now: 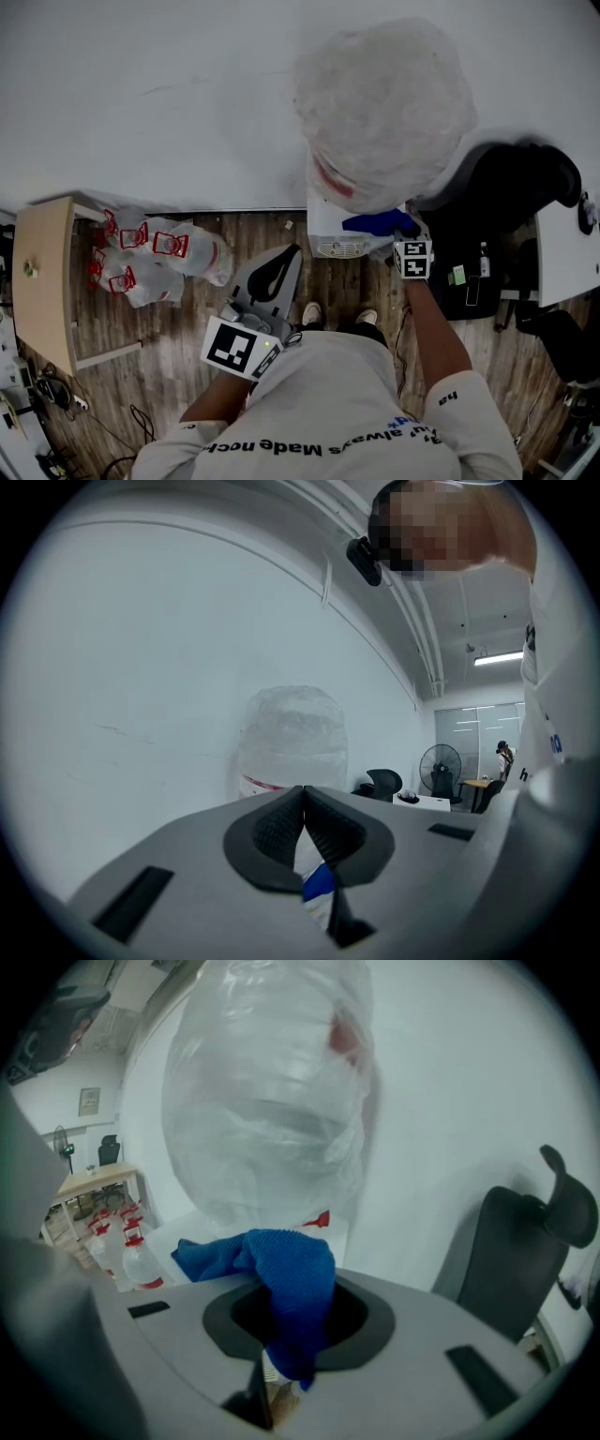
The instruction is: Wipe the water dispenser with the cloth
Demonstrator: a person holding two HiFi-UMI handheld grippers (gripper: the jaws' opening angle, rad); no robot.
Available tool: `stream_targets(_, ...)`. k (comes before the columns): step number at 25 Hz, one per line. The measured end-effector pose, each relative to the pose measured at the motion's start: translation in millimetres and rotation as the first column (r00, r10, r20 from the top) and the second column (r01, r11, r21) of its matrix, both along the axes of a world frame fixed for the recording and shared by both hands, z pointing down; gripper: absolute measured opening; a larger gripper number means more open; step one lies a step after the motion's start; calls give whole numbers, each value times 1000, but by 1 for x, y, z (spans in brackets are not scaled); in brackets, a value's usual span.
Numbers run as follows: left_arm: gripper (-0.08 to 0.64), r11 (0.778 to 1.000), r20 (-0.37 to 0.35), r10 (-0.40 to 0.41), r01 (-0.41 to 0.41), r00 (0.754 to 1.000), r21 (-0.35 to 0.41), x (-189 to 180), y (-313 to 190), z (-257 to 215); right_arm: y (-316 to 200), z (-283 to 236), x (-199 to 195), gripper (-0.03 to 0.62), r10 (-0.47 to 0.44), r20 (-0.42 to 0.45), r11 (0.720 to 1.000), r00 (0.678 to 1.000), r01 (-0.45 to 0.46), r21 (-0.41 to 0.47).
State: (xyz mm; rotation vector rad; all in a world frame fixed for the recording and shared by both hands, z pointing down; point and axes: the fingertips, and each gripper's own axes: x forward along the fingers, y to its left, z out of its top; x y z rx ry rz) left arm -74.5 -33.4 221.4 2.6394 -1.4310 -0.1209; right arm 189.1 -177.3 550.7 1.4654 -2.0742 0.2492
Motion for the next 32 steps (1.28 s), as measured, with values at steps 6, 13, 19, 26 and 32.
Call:
stream_targets(6, 20, 1000, 6, -14, 14, 1000, -10, 4, -5, 2, -50, -18, 32, 84, 55, -5, 998, 998, -55, 32)
stream_targets(13, 20, 999, 14, -47, 47, 999, -18, 5, -16, 3, -95, -6, 46, 85, 38, -32, 999, 999, -38, 0)
stream_targets(19, 20, 997, 24, -70, 71, 997, -32, 7, -25, 5, -109, 9, 32, 84, -14, -12, 999, 1000, 13, -53)
stream_targets(26, 20, 995, 30, -87, 88, 996, -37, 9, -29, 4, -108, 23, 24, 81, -57, -16, 993, 998, 55, -106)
stream_targets(32, 20, 996, 28, -81, 82, 996, -33, 17, -29, 3, -107, 28, 25, 71, -94, -49, 989, 994, 87, -118)
